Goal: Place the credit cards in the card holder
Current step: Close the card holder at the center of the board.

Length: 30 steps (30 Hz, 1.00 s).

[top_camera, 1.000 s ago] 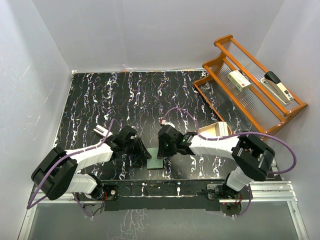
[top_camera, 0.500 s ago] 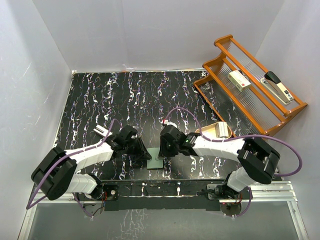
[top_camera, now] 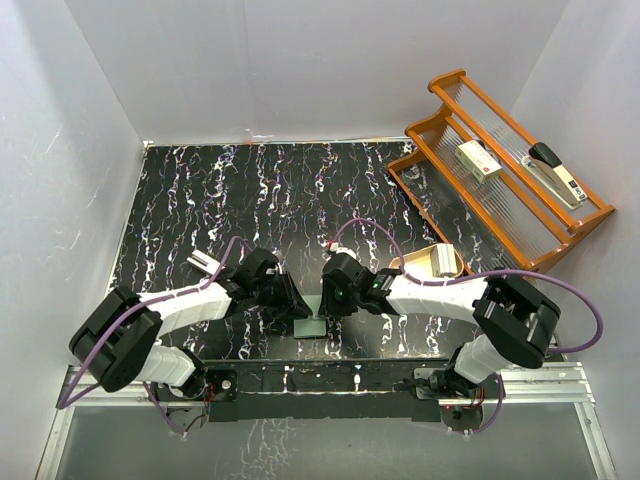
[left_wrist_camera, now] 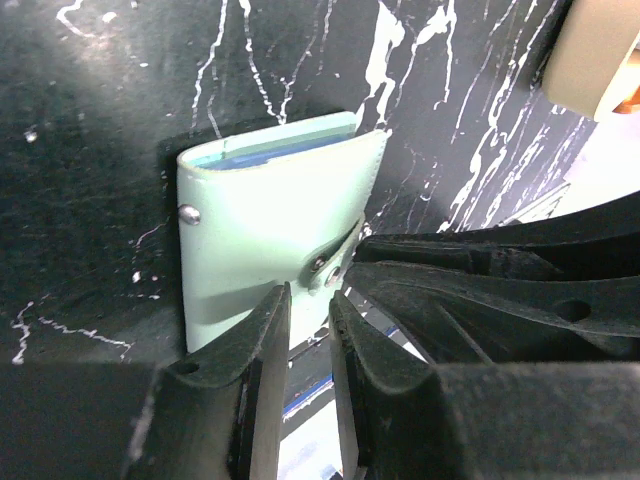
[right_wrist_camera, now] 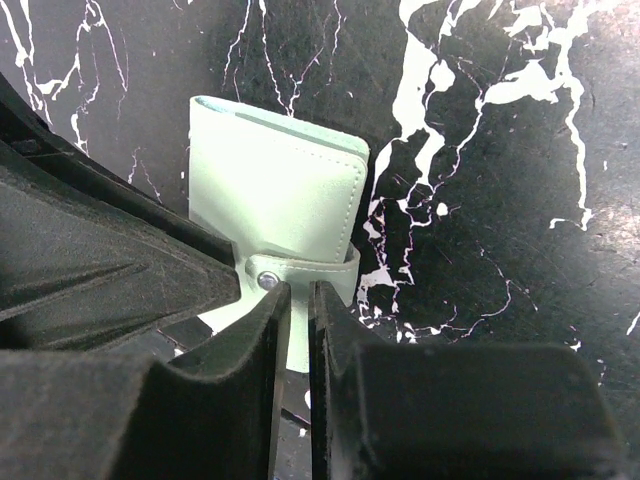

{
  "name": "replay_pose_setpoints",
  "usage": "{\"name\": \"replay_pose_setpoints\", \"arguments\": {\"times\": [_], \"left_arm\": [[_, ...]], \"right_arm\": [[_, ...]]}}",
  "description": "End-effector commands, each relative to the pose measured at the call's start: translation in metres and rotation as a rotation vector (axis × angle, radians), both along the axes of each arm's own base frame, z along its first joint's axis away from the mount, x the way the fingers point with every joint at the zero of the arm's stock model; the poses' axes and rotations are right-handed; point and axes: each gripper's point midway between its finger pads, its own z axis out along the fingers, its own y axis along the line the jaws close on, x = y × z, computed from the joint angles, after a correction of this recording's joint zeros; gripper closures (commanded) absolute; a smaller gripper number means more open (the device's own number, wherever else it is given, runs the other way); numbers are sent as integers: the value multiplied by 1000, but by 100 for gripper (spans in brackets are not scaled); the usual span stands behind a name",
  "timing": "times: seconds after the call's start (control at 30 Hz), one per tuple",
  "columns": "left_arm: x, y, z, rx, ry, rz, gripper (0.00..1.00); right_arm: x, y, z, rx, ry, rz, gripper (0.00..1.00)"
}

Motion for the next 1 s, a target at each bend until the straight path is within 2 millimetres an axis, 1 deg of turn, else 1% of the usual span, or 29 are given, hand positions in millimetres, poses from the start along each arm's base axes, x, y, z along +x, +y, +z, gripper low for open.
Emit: {"name": "replay_pose_setpoints", "arguments": {"times": [0.0, 0.1, 0.17, 0.27, 0.4, 0.63, 0.77, 0.97], "left_arm": [[-4, -8, 5, -53, -3, -34, 77], [-5, -7, 2, -42, -6, -40, 78], [-6, -5, -6, -25, 11, -44, 78], [-7, -5, -11, -18, 19, -46, 78], [-6, -7, -11, -28, 10, -54, 78], [-3, -11, -7, -46, -14, -57, 90], [-2, -13, -5, -51, -25, -66, 99], [4, -16, -3, -45, -44, -80, 100]], "right_arm": [[10, 10, 5, 44, -40, -14, 89], [10, 9, 2, 39, -41, -16, 90], [10, 9, 0, 36, -40, -18, 91], [10, 7, -1, 33, -40, -19, 91], [9, 7, -1, 32, -40, -20, 91], [9, 6, -1, 30, -40, -21, 91], [10, 5, 1, 30, -47, -22, 91], [15, 6, 14, 29, -75, -26, 91]]}}
